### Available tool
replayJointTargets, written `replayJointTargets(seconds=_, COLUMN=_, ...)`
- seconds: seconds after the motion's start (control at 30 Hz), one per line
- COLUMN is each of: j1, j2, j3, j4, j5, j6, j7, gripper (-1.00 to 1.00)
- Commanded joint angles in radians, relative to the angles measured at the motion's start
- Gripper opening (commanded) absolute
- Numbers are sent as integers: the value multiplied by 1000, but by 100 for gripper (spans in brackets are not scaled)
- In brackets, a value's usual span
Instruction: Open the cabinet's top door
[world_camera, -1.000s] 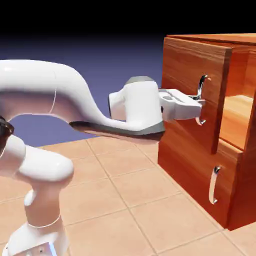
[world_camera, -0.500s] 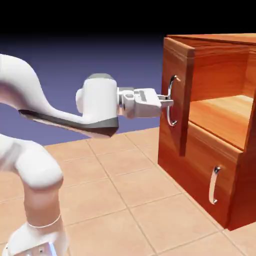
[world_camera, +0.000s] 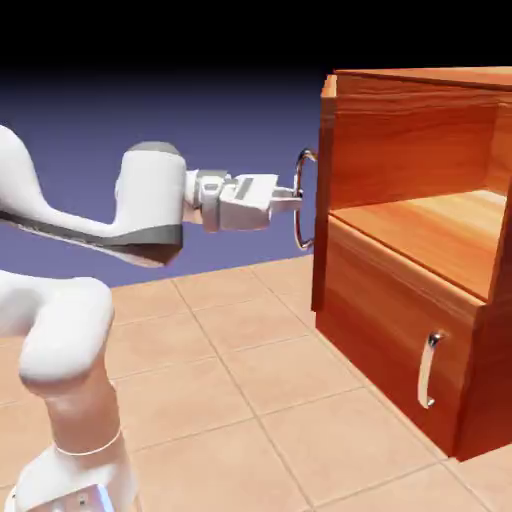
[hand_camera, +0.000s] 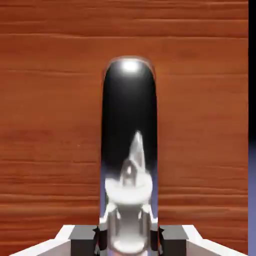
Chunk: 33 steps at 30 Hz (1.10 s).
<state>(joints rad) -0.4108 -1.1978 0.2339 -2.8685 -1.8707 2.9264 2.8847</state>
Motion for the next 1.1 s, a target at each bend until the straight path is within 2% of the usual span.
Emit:
replayJointTargets(seconds=0.0, j1=-36, j2=-25, j3=26, j4=-8, j5=39, j6=28, j7=-15, gripper=-100)
replayJointTargets(seconds=0.13, j1=-107, j2=-106, j3=81, j4=-47, j5=213, j6=88, j7=-135, gripper=-100)
replayJointTargets(seconds=0.27, j1=-60, j2=-163, j3=94, j4=-94, j5=387, j6=37, j7=-291, gripper=-100)
replayJointTargets(seconds=0.47, j1=143, j2=-249, j3=141, j4=-154, j5=643, j6=-205, j7=-496, gripper=-100)
replayJointTargets(seconds=0.7, j1=340, j2=-317, j3=300, j4=-152, j5=888, j6=-509, j7=-601, gripper=-100)
replayJointTargets(seconds=0.9, j1=438, j2=-311, j3=485, j4=-79, j5=1075, j6=-770, j7=-629, gripper=-100)
replayJointTargets(seconds=1.07, j1=440, j2=-269, j3=647, j4=43, j5=1218, j6=-987, j7=-634, gripper=-100)
